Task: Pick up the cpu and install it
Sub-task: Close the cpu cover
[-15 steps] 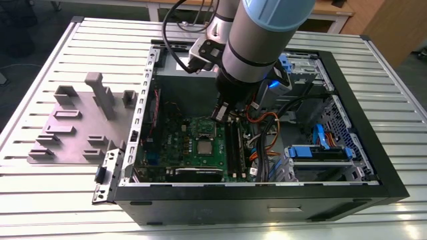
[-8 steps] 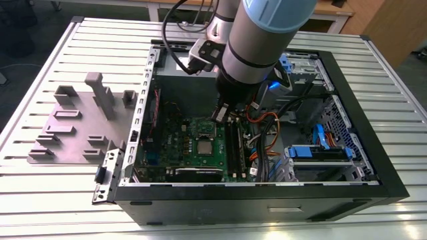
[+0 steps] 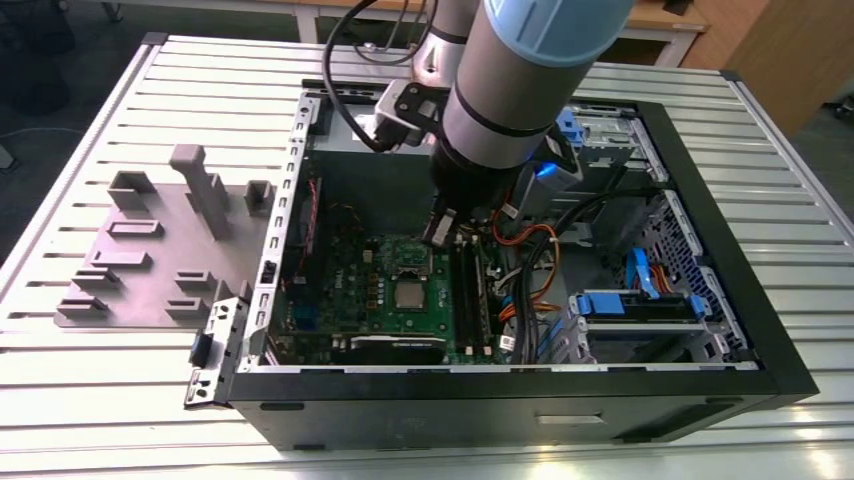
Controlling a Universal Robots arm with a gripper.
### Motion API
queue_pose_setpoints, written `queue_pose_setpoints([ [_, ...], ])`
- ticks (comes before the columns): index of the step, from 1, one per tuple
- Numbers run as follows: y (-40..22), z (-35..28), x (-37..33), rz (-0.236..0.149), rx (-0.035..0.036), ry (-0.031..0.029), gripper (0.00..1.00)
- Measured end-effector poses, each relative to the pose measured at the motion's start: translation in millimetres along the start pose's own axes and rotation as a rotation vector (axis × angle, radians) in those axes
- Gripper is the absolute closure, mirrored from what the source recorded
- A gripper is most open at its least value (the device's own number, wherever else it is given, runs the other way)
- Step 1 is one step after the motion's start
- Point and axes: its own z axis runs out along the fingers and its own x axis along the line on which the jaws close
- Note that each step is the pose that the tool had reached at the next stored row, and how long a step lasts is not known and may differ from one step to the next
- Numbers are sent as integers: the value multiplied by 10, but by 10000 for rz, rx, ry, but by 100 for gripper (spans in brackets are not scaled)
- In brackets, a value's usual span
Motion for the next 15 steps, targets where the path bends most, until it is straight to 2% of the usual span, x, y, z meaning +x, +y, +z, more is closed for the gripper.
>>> queue_pose_setpoints([
  [15, -14, -7, 36, -61, -9, 8, 89],
])
